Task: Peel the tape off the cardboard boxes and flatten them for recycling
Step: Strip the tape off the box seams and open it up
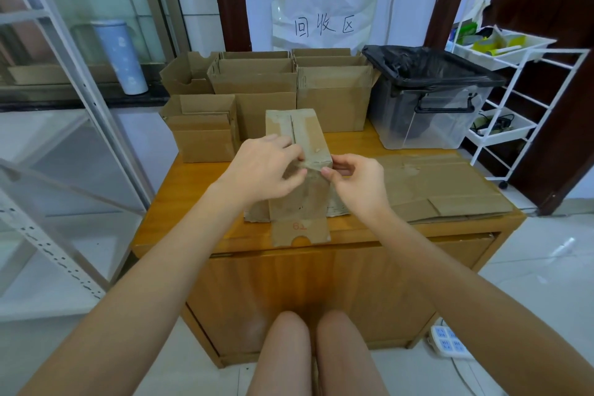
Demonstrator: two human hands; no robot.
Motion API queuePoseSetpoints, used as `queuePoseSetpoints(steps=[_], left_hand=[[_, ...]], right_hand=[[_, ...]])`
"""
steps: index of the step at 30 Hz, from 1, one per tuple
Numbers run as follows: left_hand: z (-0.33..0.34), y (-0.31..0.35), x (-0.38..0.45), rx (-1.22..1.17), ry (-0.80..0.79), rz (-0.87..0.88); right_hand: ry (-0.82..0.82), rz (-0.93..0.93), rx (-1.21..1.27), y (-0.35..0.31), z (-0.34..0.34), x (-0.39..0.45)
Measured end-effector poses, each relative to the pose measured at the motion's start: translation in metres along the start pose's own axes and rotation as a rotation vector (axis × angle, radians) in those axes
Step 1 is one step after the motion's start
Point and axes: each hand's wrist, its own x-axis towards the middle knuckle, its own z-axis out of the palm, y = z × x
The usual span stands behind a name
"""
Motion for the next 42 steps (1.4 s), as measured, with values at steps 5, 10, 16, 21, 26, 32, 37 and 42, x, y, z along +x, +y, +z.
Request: queuePoseSetpoints(steps=[5, 10, 16, 21, 26, 32, 37, 42], left_hand=[[0.0, 0.009, 0.004, 0.157, -0.111, -0.033], [-0.004, 0.019, 0.012, 0.277, -0.142, -0.037], [-0.007, 0.021, 0.011, 0.312, -0.149, 0.002], [-0.008, 0.02, 0.014, 0.3, -0.174, -0.004], [-0.009, 0.016, 0.016, 0.28, -0.159, 0.001], [-0.009, 0.011, 0.018, 0.23, -0.156, 0.008], [-0.007, 0.007, 0.018, 0.172, -0.14, 0.007], [-0.003, 0.003, 0.016, 0.103, -0.107, -0.023]], right_hand=[[0.029, -0.025, -0.187, -0.005, 0.0, 0.0], [0.012, -0.295, -0.541, 0.001, -0.001, 0.0], [-0.032, -0.545, -0.608, 0.01, -0.011, 0.005], [-0.166, -0.505, -0.57, 0.007, -0.025, 0.014], [-0.17, -0.735, -0.604, 0.007, -0.024, 0.023], [-0.154, -0.835, -0.663, 0.004, -0.024, 0.025], [-0.24, -0.758, -0.595, 0.001, -0.033, 0.028], [-0.395, -0.589, -0.524, 0.001, -0.043, 0.031]])
